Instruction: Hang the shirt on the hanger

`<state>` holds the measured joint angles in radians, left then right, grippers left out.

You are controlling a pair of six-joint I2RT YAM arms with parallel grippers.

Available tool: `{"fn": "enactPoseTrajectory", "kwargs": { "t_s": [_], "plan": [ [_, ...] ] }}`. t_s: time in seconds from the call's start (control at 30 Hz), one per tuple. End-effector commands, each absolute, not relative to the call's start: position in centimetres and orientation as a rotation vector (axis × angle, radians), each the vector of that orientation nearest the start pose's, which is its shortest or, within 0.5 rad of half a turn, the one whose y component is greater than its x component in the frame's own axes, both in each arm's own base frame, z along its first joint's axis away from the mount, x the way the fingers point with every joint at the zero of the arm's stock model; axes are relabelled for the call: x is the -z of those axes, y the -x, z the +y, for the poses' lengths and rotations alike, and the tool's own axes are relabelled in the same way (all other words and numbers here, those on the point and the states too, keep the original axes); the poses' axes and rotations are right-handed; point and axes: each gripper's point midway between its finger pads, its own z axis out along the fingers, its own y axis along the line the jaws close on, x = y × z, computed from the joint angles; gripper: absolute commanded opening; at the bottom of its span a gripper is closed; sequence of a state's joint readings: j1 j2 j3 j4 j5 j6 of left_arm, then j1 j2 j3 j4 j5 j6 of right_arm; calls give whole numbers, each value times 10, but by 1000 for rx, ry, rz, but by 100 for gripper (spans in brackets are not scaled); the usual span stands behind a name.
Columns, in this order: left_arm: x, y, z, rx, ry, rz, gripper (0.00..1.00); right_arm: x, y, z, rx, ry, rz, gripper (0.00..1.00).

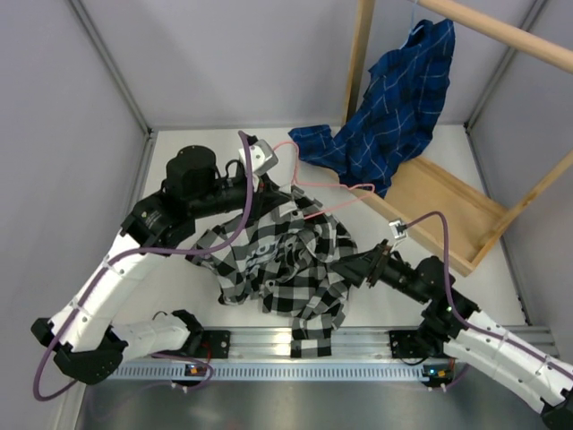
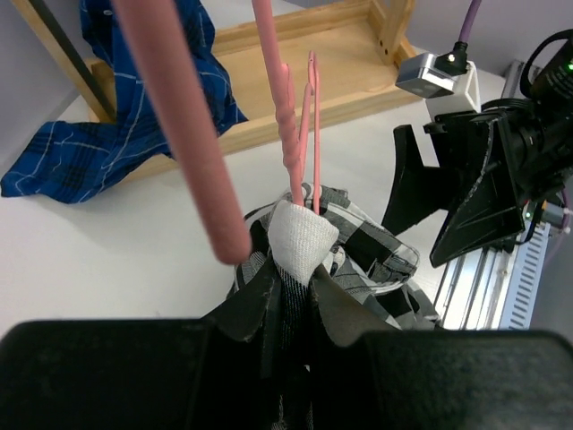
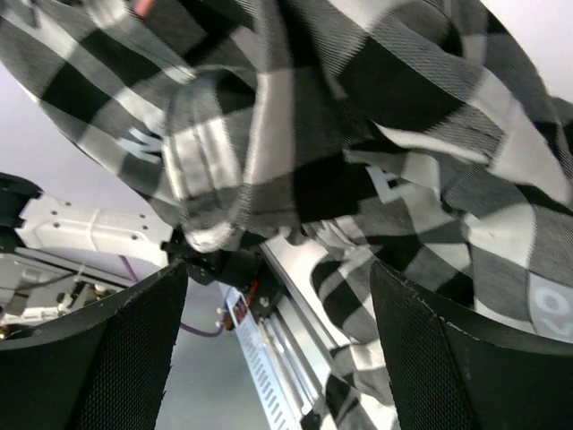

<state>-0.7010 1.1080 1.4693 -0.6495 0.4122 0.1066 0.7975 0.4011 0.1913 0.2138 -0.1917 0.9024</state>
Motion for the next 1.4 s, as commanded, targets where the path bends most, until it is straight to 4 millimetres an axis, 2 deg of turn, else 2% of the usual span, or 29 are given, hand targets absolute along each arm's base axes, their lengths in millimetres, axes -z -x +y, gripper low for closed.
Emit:
{"fn": "enactPoseTrajectory", "kwargs": {
  "t_s": [0.0, 0.2, 0.47, 0.5, 0.57, 0.6, 0.67, 0.83, 0.9, 0.93, 1.0, 1.03, 1.07, 1.1, 1.13, 1.23, 1.27, 1.33, 1.37],
  "plan": [
    [-423, -209, -261, 827, -884, 1495, 0, -271, -146, 245, -1532, 43, 1580, 78],
    [-426, -200, -264, 895, -862, 1435, 0, -258, -163, 254, -1484, -84, 1667, 71],
    [-420, -208, -265, 877, -841, 1464, 0, -250, -165, 264, -1439, -206, 1706, 53],
    [-420, -208, -265, 878, -843, 1463, 0, -248, -166, 264, -1427, -214, 1708, 41],
    [-416, -208, -266, 881, -847, 1470, 0, -247, -170, 261, -1394, -232, 1699, 27],
    [-416, -206, -265, 887, -850, 1466, 0, -247, -173, 258, -1379, -241, 1692, 15],
    [-416, -203, -263, 888, -848, 1465, 0, -254, -179, 252, -1328, -252, 1669, 1],
    [-416, -197, -252, 863, -826, 1451, 0, -270, -195, 229, -1160, -218, 1665, 0],
    [-409, -191, -249, 874, -837, 1460, 0, -271, -209, 210, -1049, -211, 1693, 0],
    [-409, -184, -245, 880, -838, 1450, 0, -275, -223, 194, -1000, -247, 1673, 0],
    [-403, -179, -242, 889, -830, 1467, 0, -271, -225, 189, -998, -197, 1719, 0],
    [-396, -174, -239, 896, -837, 1473, 0, -271, -236, 176, -964, -223, 1716, 0],
    [-391, -172, -237, 896, -838, 1478, 0, -277, -233, 179, -998, -162, 1727, 0],
    [-388, -170, -236, 900, -840, 1479, 0, -274, -233, 179, -996, -148, 1756, 0],
    [-376, -168, -236, 904, -853, 1497, 0, -275, -237, 173, -982, -150, 1756, 0],
    [-367, -156, -231, 926, -863, 1501, 0, -279, -243, 167, -945, -126, 1772, 0],
    [-361, -151, -229, 938, -873, 1504, 0, -287, -246, 165, -929, -105, 1761, 0],
    [-352, -146, -227, 947, -879, 1529, 0, -285, -253, 165, -909, -80, 1796, 0],
    [-344, -145, -226, 945, -884, 1548, 0, -295, -255, 165, -895, -53, 1784, 0]
  ]
}}
